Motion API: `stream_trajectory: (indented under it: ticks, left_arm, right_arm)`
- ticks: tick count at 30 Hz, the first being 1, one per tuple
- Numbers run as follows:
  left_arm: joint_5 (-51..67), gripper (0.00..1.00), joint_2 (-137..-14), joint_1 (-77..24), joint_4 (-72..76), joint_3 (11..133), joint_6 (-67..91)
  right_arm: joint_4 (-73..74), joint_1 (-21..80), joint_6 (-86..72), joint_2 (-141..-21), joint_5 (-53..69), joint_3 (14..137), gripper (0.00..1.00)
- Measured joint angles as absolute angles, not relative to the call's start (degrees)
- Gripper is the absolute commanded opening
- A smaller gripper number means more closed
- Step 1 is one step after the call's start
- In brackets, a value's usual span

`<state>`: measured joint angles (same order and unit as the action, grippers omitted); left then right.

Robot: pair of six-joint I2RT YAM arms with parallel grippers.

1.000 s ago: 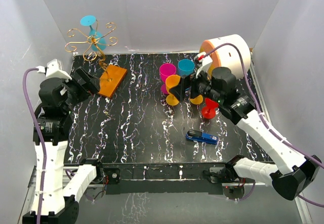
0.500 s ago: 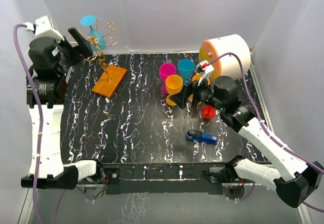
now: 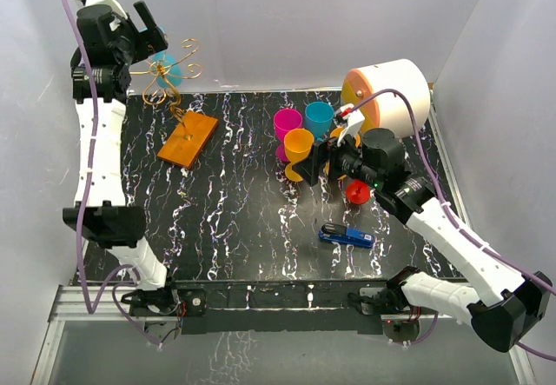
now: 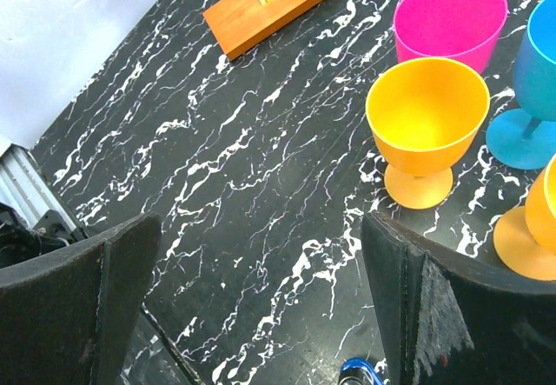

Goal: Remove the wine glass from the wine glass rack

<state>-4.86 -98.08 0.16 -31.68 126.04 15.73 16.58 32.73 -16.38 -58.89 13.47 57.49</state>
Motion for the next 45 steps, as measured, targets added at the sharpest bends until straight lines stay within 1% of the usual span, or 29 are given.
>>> stream_trajectory:
  ticks: [4, 9, 13, 18, 23, 25, 28, 34, 45]
  left_arm:
    - [0.99, 0.98, -103.96, 5.26, -30.46, 128.66, 19.9]
    - [7.05, 0.97, -108.47, 10.98, -28.25, 130.52, 24.64]
    - [10.76, 0.9, -110.59, 13.74, -26.26, 131.98, 27.77]
    - [17.06, 0.84, -112.66, 15.29, -23.09, 133.56, 33.1]
    - [21.74, 0.77, -113.23, 15.49, -18.37, 132.33, 42.68]
    - [21.96, 0.74, -113.23, 15.49, -16.62, 131.52, 47.27]
    - [21.28, 0.73, -113.14, 15.38, -14.48, 128.79, 54.46]
    - [15.92, 0.69, -113.16, 14.81, -15.27, 126.52, 64.51]
    - [9.08, 0.66, -113.91, 11.42, -19.62, 129.45, 71.18]
  right_arm:
    - [18.13, 32.73, -15.55, -59.79, 11.9, 58.78, 0.98]
    - [19.38, 32.73, -14.9, -60.53, 10.39, 59.48, 0.98]
    - [19.64, 32.73, -14.59, -61.28, 9.74, 59.51, 0.98]
    - [19.75, 32.73, -14.35, -62.3, 9.34, 60.05, 0.98]
    - [19.64, 32.73, -14.52, -62.87, 9.61, 60.23, 0.98]
    - [19.53, 32.73, -14.76, -63.16, 9.98, 60.23, 0.98]
    - [19.49, 32.73, -15.22, -63.42, 10.52, 60.23, 0.98]
    - [19.22, 32.73, -15.62, -63.44, 11.18, 60.23, 0.98]
    - [18.81, 32.73, -16.62, -63.44, 11.99, 60.23, 0.98]
